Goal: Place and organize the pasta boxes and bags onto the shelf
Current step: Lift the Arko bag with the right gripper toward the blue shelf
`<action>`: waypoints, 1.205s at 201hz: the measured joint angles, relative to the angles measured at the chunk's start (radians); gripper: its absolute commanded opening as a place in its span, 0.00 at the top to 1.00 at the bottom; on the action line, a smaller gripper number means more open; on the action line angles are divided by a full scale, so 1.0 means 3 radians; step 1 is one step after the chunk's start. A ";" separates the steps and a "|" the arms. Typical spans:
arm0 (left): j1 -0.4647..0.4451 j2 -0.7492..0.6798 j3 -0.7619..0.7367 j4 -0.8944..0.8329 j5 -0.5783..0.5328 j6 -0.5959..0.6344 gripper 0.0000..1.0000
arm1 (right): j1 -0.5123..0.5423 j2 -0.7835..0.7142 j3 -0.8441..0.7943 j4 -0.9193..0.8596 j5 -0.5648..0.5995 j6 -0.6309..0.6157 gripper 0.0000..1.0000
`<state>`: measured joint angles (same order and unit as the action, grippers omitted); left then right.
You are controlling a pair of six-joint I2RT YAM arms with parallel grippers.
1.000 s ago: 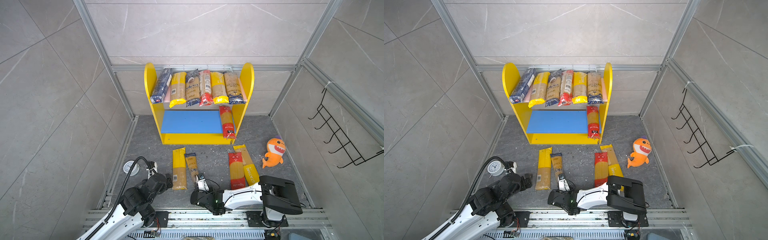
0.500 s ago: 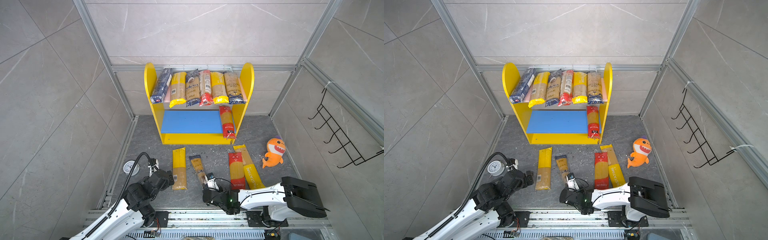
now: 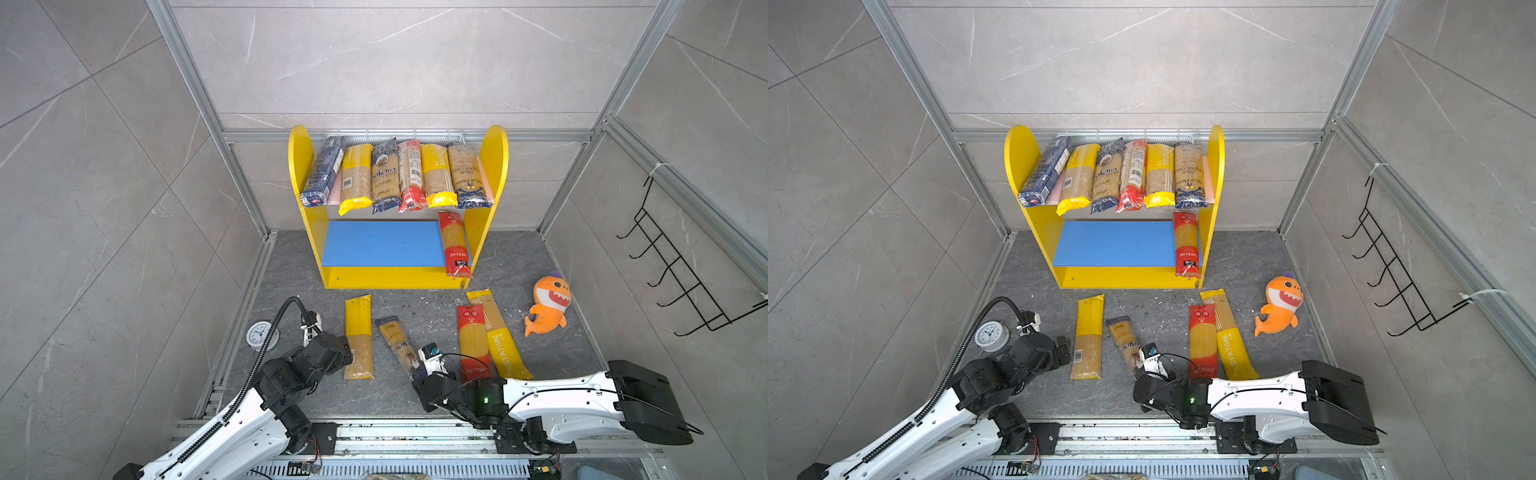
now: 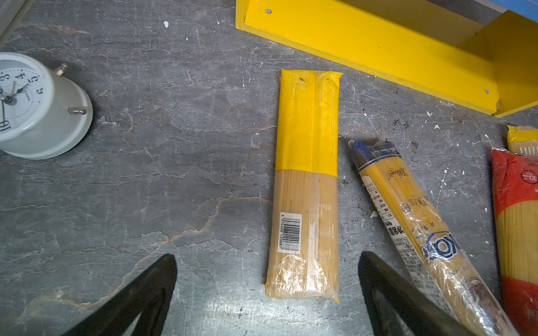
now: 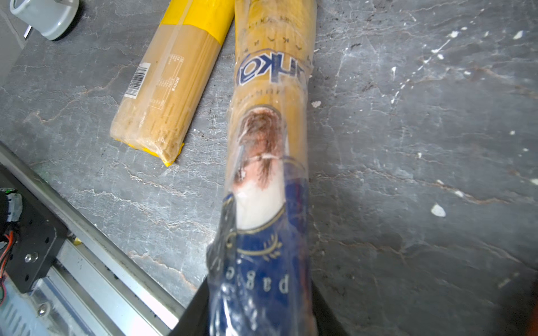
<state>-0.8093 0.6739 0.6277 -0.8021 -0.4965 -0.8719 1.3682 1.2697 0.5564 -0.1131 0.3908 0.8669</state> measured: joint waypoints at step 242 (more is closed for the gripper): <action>0.0000 0.0248 0.0565 -0.0018 -0.0093 0.0095 0.00 | -0.0254 -0.1141 0.0005 -0.0415 -0.0200 -0.0356 1.00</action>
<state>-0.8093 0.7483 0.7971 -0.8074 -0.5243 -0.8433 1.2919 0.9276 0.5579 -0.2375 0.3309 0.7601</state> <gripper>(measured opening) 0.996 0.388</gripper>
